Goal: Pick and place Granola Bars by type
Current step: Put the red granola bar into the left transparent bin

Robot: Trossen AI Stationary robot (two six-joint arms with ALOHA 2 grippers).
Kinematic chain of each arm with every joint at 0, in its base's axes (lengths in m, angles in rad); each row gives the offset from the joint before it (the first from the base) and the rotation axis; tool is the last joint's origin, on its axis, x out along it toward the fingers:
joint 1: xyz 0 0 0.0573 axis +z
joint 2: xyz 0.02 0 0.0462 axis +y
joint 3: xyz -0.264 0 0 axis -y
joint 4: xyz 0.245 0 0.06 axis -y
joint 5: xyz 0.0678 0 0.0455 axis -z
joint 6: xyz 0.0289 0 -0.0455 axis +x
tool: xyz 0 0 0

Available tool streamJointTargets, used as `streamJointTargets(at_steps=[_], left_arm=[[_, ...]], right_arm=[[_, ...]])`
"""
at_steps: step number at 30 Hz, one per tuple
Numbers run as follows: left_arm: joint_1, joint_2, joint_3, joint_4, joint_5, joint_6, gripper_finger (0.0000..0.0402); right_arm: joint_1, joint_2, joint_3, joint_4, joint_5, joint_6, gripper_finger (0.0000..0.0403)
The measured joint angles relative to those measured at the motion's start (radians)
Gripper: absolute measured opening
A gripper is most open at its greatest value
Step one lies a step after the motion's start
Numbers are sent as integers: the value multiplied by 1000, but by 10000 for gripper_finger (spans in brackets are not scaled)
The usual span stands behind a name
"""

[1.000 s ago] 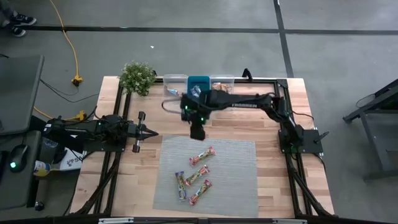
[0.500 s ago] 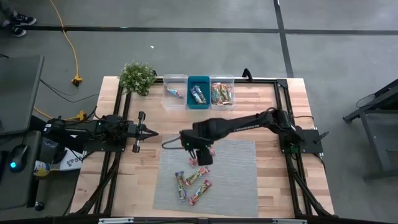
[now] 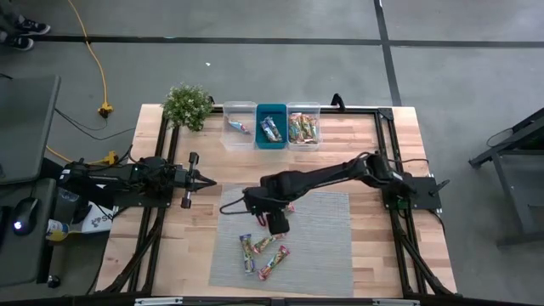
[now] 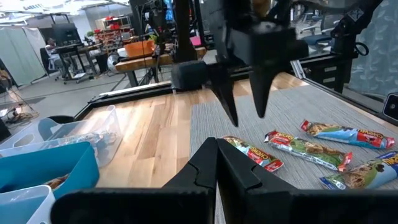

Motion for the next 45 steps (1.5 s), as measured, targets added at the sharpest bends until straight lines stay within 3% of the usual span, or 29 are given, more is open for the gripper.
streamJointTargets(at_steps=[16,28,39,45], left_arm=[[0,0,0,0,0,0,1],[0,0,0,1,0,0,1],[0,0,0,0,0,0,1],[0,0,0,0,0,0,1]], right_arm=[[4,20,0,14,-13,-1,180],[8,82,0,26,36,46,255],[32,122,0,17,31,0,258],[42,140,1,25,93,-47,258]])
